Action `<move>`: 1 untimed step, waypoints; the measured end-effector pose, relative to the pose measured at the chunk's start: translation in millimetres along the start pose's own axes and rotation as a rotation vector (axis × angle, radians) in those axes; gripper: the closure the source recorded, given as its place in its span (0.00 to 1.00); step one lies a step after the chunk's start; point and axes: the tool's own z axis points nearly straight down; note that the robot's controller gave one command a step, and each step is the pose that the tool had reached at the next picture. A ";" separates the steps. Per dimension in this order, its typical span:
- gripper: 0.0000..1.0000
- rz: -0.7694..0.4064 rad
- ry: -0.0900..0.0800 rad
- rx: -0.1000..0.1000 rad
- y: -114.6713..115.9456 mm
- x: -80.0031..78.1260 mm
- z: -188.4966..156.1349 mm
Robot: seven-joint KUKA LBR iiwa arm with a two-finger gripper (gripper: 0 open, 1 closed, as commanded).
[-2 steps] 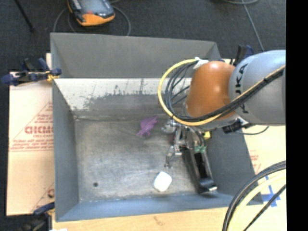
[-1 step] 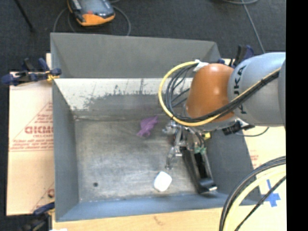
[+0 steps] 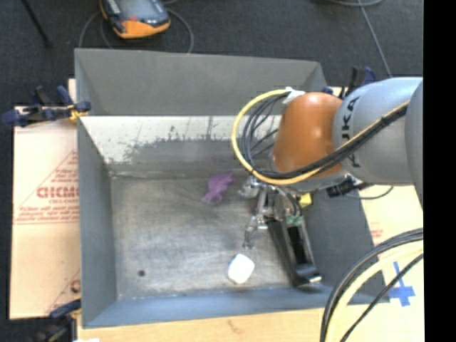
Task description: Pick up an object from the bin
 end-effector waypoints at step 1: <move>0.00 0.101 -0.008 -0.002 -16.8 -8.5 12.7</move>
Offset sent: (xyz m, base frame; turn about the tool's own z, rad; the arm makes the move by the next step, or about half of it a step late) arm 0.0563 -0.0064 -0.0389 0.0901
